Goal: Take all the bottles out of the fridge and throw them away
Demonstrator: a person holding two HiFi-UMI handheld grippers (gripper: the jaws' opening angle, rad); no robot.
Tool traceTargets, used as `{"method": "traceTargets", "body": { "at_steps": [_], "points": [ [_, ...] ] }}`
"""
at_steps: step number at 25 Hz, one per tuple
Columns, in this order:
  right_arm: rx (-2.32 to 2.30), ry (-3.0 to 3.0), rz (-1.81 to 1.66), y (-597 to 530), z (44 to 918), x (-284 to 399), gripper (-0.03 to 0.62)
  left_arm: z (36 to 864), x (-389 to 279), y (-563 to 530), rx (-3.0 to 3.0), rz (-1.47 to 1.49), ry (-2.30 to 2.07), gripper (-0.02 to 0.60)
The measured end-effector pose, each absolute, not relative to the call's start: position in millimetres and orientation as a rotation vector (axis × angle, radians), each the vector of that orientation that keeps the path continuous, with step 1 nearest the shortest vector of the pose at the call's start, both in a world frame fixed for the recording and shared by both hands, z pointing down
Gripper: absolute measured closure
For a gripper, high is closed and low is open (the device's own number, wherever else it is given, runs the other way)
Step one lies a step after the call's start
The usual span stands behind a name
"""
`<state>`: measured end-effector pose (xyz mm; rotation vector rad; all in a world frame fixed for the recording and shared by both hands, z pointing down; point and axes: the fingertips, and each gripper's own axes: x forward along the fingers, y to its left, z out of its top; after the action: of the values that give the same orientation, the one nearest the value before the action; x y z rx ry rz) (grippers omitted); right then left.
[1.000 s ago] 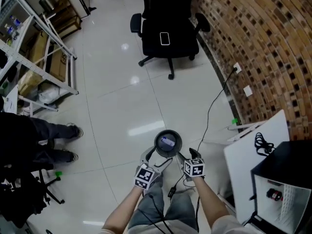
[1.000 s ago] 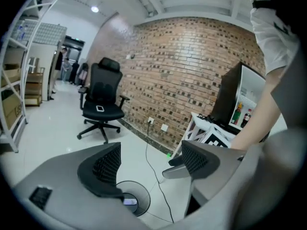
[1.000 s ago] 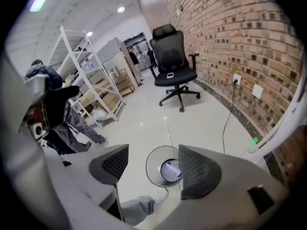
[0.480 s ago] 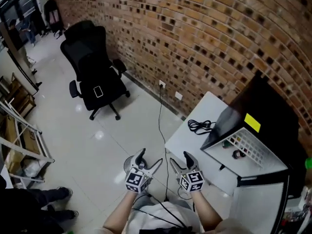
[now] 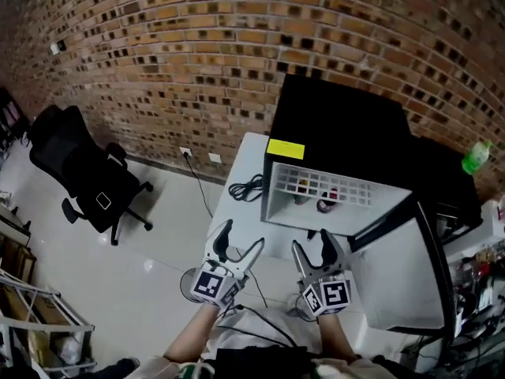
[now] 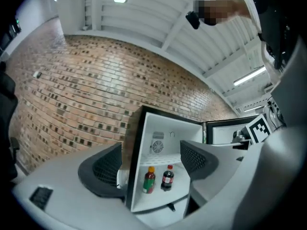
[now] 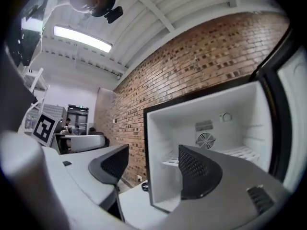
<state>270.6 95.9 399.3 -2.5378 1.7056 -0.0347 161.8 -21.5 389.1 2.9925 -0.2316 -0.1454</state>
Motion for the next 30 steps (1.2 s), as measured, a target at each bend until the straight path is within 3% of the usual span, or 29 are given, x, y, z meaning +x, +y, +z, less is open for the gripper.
{"method": "traceTargets", "body": {
  "at_steps": [11,20,28,30],
  "points": [
    [-2.765,1.335,-0.066,205,407,340,0.243,377,230,36,3.067,-0.138,-0.022,0.213],
    [-2.765,1.407,-0.120,190,425,342,0.243,384,235,45,3.091,-0.105,-0.001,0.217],
    [-2.784,1.475,-0.349,174,498,371,0.243,387,232,38,3.050,-0.070,-0.098,0.218],
    [-2.794,1.529,-0.377,164,516,382,0.273,395,228,34,3.065,-0.060,-0.137,0.218]
  ]
}}
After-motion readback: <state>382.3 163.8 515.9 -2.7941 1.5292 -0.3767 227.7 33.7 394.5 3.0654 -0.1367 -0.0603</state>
